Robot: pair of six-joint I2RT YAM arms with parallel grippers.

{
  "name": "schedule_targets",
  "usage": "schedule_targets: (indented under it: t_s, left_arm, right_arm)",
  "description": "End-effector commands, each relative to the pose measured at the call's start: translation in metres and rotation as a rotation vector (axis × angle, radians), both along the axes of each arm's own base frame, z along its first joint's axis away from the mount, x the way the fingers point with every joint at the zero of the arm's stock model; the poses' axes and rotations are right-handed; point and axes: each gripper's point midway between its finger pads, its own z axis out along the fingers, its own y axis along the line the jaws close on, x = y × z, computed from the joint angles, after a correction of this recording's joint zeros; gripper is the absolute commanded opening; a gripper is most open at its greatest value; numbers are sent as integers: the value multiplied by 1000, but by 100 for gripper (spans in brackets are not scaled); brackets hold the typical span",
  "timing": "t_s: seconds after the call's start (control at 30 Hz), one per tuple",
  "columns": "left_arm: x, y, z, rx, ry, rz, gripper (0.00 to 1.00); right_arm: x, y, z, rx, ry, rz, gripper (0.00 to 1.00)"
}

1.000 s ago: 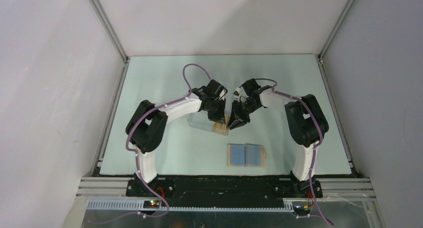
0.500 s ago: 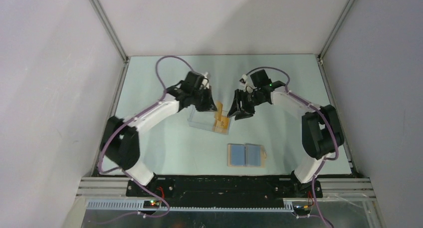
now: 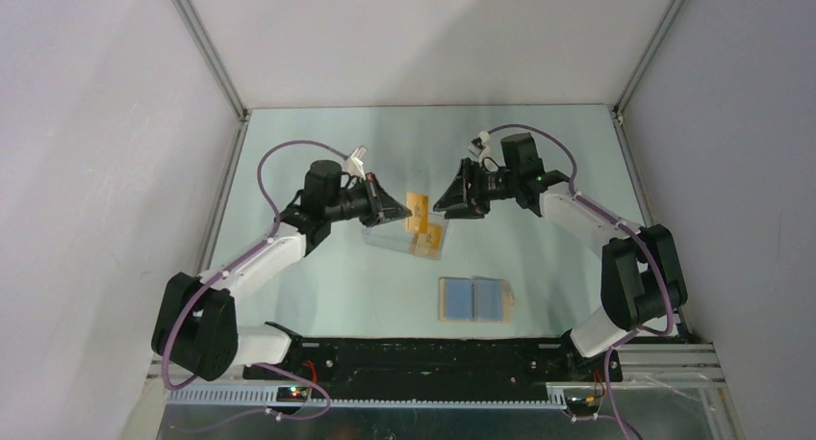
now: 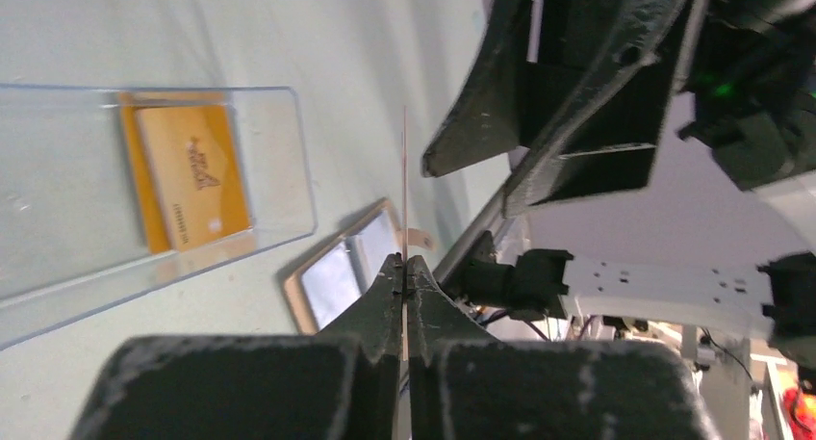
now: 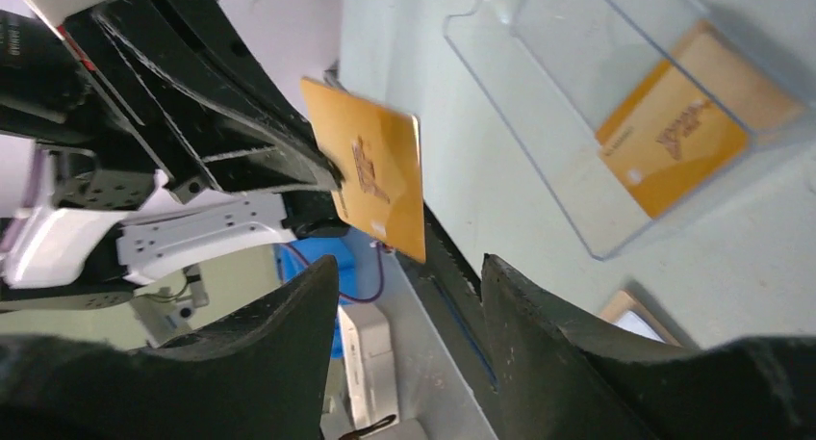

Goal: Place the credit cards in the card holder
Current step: Pick up the credit card from the storage box.

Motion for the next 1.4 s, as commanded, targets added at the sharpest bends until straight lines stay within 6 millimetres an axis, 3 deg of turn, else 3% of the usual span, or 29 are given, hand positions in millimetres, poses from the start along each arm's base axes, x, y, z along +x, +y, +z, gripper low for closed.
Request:
schedule_targets:
  t_s: [0.0,0.4,0.53,0.6,0.67,0.77,0.87,1.0,1.13,1.23,1.37]
  left_arm:
    - [-11,-11,65,-165,-190,-103,0]
    - [-11,-9,62,-170,-182,-89,0]
    - [-6,-5,54,-156,-168,-50,0]
    - [-2,-1,45,-140,-145,-16,4]
    - [2,4,35,-112,-127,21,14]
    - [8,14,21,-29,-131,69,39]
    - [8,28,3,87,-99,111,54]
    - [7,44,-1,181,-124,149,64]
    - [0,48,-1,183,-128,161,66]
    - [-8,48,-4,170,-110,157,67]
    - [-19,45,-11,161,-81,151,67]
  right_arm:
    - [-5,18,45,170,-64,60,58]
    - [-5,35,55,247,-43,90,25]
    - [-7,38,57,261,-35,102,0]
    - [-7,38,58,259,-45,101,0]
    - [-7,37,54,241,-55,95,0]
    - [-7,33,40,196,-29,83,0]
    - [-4,31,27,154,-26,65,0]
    - [-3,24,15,78,-15,23,0]
    - [4,11,5,-46,-16,-34,0]
    - [5,-10,-17,-219,41,-113,0]
    - [1,-33,-28,-379,70,-179,0]
